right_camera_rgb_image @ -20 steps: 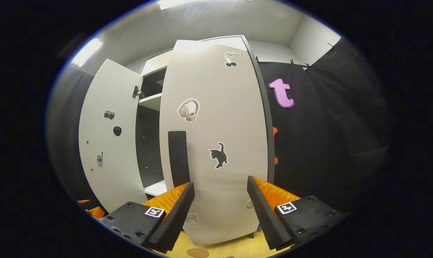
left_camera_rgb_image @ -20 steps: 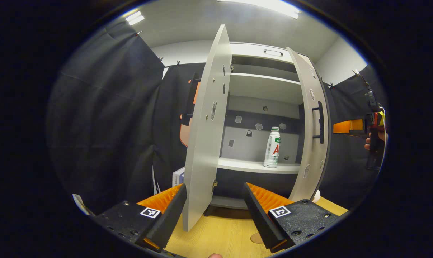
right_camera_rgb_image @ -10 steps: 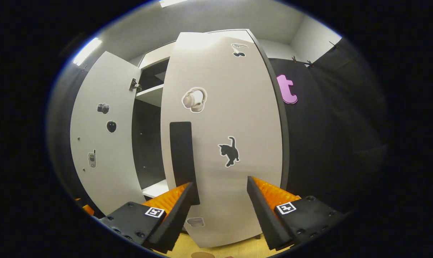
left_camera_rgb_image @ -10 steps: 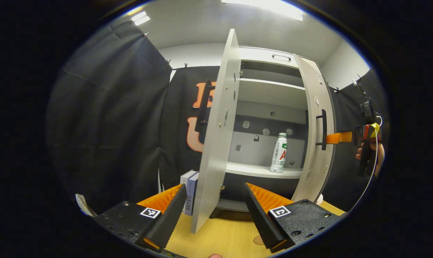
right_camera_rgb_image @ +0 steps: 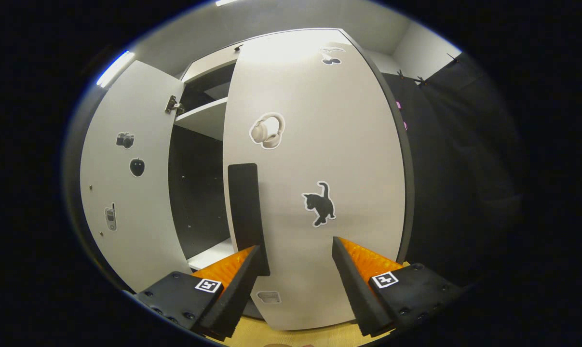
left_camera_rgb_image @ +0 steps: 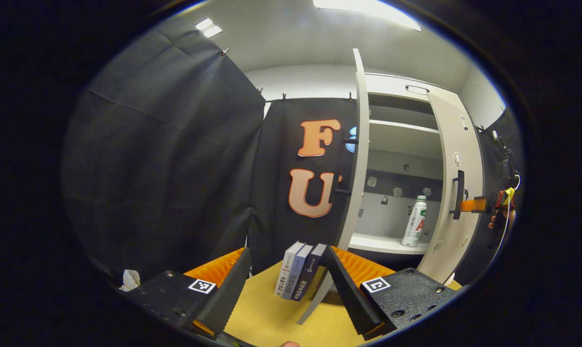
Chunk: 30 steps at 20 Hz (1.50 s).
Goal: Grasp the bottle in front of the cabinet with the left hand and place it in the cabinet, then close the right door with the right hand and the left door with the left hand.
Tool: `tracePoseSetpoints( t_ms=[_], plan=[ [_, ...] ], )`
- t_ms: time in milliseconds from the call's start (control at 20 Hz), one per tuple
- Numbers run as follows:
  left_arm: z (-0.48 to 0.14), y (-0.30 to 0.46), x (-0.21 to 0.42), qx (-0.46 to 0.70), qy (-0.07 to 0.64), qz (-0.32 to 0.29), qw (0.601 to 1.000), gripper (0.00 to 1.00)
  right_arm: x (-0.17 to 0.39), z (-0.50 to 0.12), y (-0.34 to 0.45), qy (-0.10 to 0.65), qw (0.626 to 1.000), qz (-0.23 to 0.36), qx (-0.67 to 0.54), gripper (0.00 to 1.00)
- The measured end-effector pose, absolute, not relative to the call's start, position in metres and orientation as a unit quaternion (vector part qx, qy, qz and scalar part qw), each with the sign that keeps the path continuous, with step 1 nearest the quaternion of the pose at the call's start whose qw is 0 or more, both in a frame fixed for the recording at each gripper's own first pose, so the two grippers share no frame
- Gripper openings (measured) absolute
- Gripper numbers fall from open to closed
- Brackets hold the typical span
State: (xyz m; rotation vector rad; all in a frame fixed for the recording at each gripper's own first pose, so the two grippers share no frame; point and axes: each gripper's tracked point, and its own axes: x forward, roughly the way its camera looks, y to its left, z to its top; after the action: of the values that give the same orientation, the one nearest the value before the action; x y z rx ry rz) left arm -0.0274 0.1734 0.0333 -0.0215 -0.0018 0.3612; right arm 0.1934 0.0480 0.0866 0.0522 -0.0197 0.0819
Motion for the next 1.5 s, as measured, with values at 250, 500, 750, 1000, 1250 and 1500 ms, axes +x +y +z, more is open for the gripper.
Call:
tracePoseSetpoints(
  t_ms=[250, 500, 750, 1000, 1250, 1500],
  plan=[
    [0.061, 0.191, -0.003, -0.007, -0.023, 0.182, 0.983, 0.92, 0.198, 0.085, 0.048, -0.002, 0.999, 0.032, 0.041, 0.97],
    [0.097, 0.191, 0.028, -0.015, -0.061, 0.173, 0.983, 0.94, 0.167, 0.105, 0.035, -0.029, 0.998, 0.029, 0.054, 0.98],
    [0.136, 0.194, 0.054, -0.007, -0.111, 0.174, 0.979, 0.94, 0.108, 0.109, 0.013, -0.049, 0.998, 0.027, 0.019, 0.98],
    [0.141, 0.193, 0.079, 0.02, -0.115, 0.171, 0.978, 0.94, 0.074, 0.088, 0.0, -0.033, 0.999, 0.027, -0.004, 0.98],
    [0.131, 0.186, 0.081, 0.014, -0.11, 0.171, 0.979, 0.94, 0.061, 0.072, -0.031, -0.019, 1.0, 0.003, 0.018, 0.97],
    [0.129, 0.18, 0.082, 0.011, -0.109, 0.164, 0.98, 0.87, 0.051, 0.069, -0.057, -0.02, 0.999, -0.019, 0.024, 0.97]
  ],
)
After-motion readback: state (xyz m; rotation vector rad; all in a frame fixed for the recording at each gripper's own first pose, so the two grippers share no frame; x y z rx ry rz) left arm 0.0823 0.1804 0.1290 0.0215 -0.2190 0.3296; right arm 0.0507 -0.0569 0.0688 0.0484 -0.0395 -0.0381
